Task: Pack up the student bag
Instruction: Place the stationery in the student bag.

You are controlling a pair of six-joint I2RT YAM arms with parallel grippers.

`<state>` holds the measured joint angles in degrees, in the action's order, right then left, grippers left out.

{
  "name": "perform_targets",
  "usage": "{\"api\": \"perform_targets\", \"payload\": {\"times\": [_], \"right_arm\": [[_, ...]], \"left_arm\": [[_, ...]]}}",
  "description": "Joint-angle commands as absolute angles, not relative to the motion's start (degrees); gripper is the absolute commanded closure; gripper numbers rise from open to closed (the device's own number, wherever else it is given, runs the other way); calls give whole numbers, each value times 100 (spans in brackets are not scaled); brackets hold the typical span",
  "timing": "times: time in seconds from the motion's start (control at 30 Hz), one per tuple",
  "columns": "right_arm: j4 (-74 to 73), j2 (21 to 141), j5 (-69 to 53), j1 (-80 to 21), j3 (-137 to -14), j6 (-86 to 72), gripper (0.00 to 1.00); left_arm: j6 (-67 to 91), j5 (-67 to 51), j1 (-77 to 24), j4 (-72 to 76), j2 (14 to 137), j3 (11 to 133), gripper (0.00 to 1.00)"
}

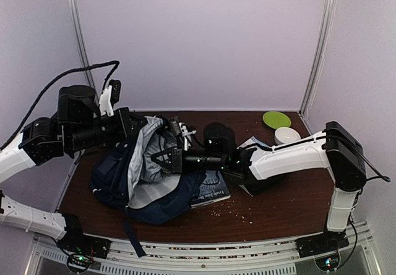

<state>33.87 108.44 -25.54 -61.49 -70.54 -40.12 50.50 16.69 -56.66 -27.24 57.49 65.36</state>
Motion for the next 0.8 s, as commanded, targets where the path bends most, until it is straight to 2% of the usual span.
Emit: {"api": "perform_targets", "payload": {"times": [0.0, 0.17, 0.2, 0.3, 0.4, 0.53, 0.77], "right_arm": [[2165, 10805, -2078, -6179, -7034, -3204, 100], [511, 10843, -1579, -6179, -7176, -3213, 100], [288, 10774, -1521, -6186, -7092, -3220, 95], [143, 10278, -1437, -6209, -6641, -3228, 62], [-17, 9813, -1334, -6208, -6549, -3276, 44], [-527, 9670, -1177, -6213, -7123, -3288, 39], [-798, 10466, -1144, -6222, -8133, -3357, 35]], "left_arm": [[5101, 1787, -5651, -1740, 5345, 6794, 100], [5114, 1887, -5647, -1769, 5290, 6606, 100], [5115, 1917, -5651, -1815, 5297, 6602, 100], [5072, 1976, -5651, -1938, 5321, 6588, 100], [5058, 2015, -5651, -1970, 5350, 6517, 100], [5065, 1981, -5651, -1891, 5430, 6429, 100], [5051, 1916, -5651, -1924, 5581, 6517, 100]]}}
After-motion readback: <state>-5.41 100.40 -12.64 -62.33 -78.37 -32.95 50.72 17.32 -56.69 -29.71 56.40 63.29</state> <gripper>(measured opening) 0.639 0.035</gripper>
